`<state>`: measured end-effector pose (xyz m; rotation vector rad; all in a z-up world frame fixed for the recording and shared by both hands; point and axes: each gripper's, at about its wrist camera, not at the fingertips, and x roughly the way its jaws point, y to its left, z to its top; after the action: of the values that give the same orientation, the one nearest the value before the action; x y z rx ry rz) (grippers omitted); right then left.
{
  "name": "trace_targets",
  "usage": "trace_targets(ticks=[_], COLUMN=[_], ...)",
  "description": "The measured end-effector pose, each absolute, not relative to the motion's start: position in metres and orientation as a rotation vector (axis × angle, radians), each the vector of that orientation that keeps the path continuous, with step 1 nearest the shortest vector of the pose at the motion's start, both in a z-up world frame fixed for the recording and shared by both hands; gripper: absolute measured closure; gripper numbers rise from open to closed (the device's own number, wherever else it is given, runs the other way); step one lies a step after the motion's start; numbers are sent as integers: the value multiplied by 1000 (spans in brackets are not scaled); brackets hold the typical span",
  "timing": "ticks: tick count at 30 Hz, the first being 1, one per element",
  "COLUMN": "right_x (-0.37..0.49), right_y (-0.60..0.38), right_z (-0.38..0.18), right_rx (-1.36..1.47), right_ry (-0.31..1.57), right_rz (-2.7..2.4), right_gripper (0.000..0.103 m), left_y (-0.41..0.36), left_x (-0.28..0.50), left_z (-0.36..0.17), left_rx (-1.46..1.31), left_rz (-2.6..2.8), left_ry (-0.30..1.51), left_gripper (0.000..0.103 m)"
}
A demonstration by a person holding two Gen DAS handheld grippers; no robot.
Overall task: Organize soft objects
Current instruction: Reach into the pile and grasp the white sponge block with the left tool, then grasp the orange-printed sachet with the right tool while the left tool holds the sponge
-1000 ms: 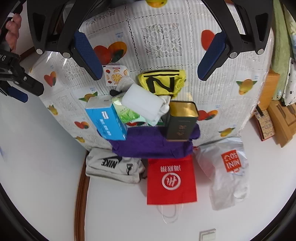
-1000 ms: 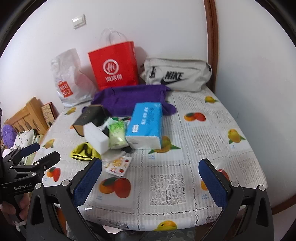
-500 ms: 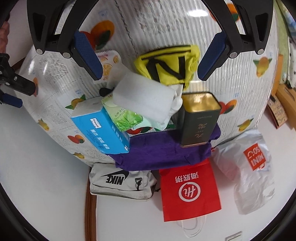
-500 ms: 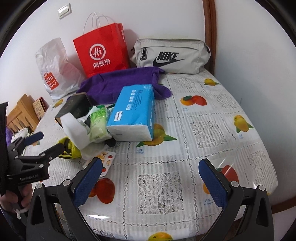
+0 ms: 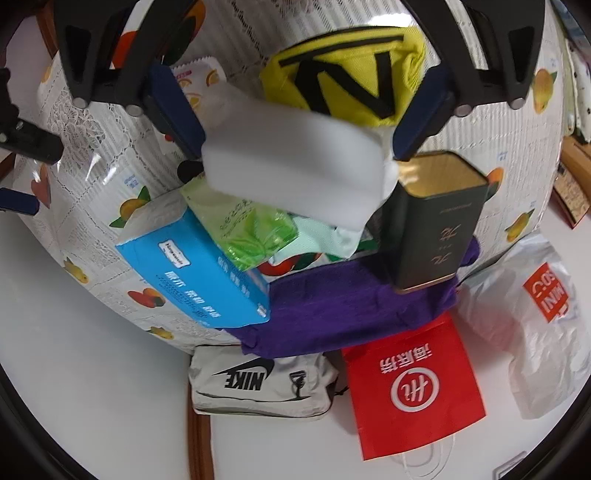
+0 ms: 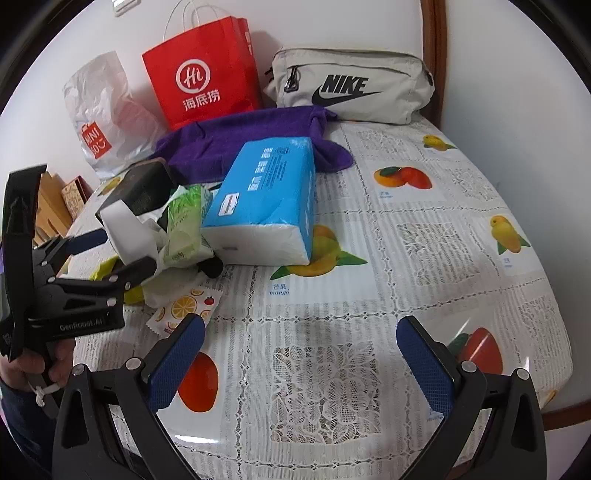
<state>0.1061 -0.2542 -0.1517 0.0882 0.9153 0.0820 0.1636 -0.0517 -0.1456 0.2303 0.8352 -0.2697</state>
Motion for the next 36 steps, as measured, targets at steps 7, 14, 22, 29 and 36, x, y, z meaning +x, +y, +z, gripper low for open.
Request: trace_targets(ticks=[7, 14, 22, 29, 36], right_x=[115, 126, 143, 149, 143], right_y=[-243, -209, -172, -147, -137], right_z=[-159, -169, -200, -204, -209], right_rx=[85, 73, 69, -15, -101], right_ry=[932, 952, 1021, 990, 938], right_rz=[113, 211, 283, 209, 167], right_gripper=[0, 0, 0, 0, 11], left_y=[-44, -15, 21, 42, 52], left_x=[158, 146, 134, 130, 128], left_z=[-137, -120, -120, -122, -123], left_rx=[228, 196, 146, 87, 56], left_rz=[-277, -222, -159, -139, -127], left_ry=[807, 793, 805, 815, 821], left_gripper=[20, 20, 20, 20, 19])
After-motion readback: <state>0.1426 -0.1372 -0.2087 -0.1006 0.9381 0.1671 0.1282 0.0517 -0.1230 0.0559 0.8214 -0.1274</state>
